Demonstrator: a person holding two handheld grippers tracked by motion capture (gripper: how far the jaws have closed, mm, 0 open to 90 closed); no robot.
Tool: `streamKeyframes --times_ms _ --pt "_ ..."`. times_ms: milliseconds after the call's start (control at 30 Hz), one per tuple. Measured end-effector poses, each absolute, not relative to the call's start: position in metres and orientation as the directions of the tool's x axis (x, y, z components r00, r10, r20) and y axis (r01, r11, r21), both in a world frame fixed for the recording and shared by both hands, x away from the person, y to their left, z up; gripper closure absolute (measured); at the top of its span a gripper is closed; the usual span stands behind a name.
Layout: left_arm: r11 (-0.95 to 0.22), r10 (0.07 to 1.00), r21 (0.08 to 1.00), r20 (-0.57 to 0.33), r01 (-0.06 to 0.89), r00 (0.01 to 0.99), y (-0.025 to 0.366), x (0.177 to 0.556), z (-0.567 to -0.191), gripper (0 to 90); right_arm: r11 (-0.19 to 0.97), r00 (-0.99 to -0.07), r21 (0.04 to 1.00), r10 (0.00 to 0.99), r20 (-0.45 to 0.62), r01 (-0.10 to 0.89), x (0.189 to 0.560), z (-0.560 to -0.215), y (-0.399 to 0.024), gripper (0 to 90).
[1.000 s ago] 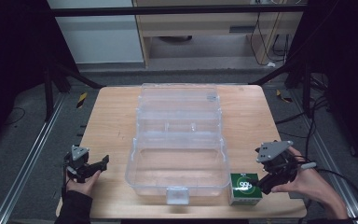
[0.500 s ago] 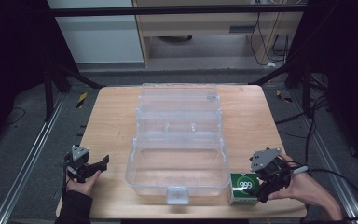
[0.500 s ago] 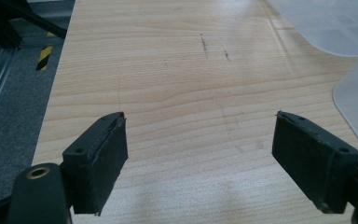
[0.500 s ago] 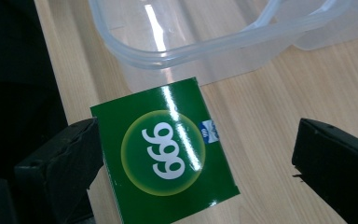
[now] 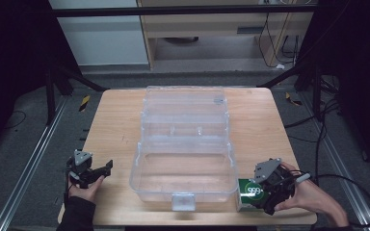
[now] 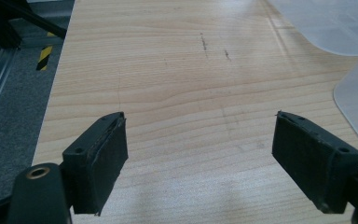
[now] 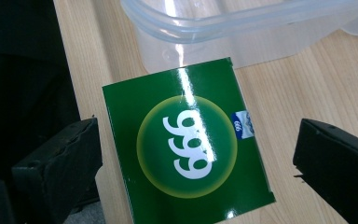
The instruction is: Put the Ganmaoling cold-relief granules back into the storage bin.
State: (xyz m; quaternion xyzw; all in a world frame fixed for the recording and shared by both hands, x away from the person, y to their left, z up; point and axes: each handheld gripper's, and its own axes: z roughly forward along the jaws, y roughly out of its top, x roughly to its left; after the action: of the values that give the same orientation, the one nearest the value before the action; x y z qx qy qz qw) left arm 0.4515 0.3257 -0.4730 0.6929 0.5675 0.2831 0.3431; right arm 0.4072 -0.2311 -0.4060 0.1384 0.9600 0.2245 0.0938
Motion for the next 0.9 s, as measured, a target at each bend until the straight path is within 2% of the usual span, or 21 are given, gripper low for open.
streamKeyframes --times_ms 900 --pt "-0.130 0.980 0.796 0.012 0.591 0.199 0.325 0.452 -0.473 17.4 0.911 -0.959 0.349 0.266 -0.096 0.217 0.413 -0.433 -0.220 1.9"
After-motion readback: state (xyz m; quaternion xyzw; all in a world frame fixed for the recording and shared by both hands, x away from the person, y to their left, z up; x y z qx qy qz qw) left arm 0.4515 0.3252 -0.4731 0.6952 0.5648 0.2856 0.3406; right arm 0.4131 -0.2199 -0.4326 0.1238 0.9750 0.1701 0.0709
